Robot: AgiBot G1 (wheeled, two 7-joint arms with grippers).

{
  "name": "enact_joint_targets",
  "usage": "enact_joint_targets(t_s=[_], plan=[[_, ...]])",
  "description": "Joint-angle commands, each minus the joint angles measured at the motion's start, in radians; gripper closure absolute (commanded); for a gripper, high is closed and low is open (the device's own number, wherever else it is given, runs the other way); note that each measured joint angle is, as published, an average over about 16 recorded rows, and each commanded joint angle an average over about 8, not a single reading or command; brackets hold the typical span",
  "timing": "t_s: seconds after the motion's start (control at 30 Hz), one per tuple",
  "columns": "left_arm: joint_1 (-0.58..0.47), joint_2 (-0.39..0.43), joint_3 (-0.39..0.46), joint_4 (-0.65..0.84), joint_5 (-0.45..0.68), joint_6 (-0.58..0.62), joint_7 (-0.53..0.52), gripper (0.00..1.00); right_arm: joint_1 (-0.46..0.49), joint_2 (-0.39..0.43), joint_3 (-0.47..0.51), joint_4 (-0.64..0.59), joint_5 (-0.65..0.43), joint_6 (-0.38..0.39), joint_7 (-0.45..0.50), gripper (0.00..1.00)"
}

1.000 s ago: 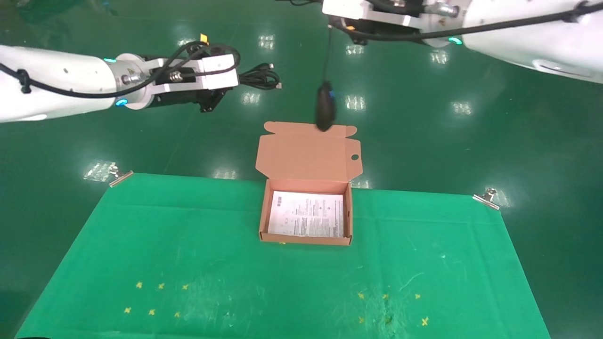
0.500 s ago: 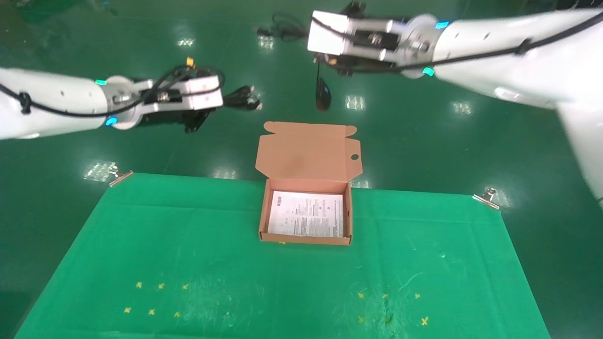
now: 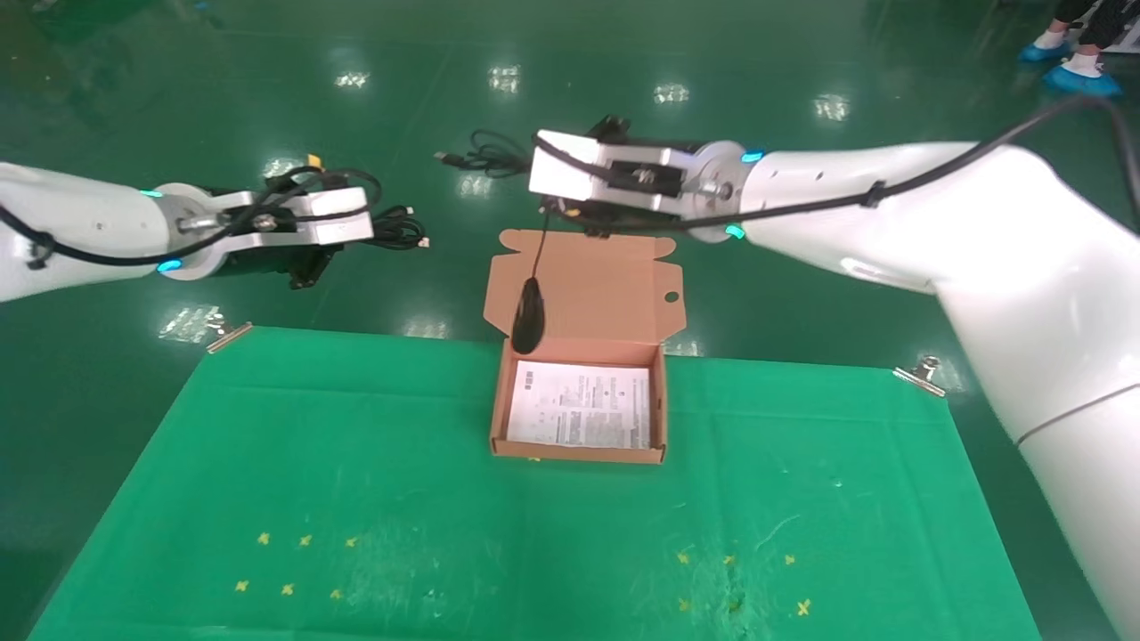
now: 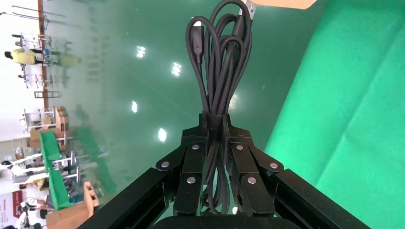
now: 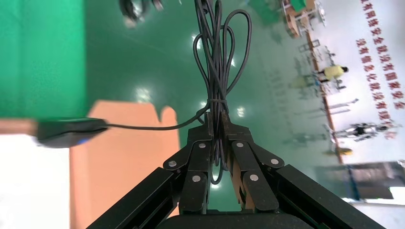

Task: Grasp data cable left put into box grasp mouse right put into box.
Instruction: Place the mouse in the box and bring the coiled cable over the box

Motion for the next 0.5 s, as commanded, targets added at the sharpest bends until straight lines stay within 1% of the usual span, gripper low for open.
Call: enact_joint_targets(t_s=[0.03,0.23,0.5], plan=[[0.003,-0.005,0.004,-0.020,0.032,0.011,-0.038,1.00,-0.011,-0.007,-0.007,-0.001,0.020,0.001,-0.002,1.00],[0.015,-0.015,0.007,-0.070,0.069,0.026,-0.091,1.00,-0.035,-0.012,-0.069,0.000,0.085,0.026,0.017,1.00],[0.023,-0.021,0.007,-0.101,0.092,0.036,-0.123,1.00,-0.054,-0.012,-0.163,-0.037,0.146,0.066,0.056,1.00]])
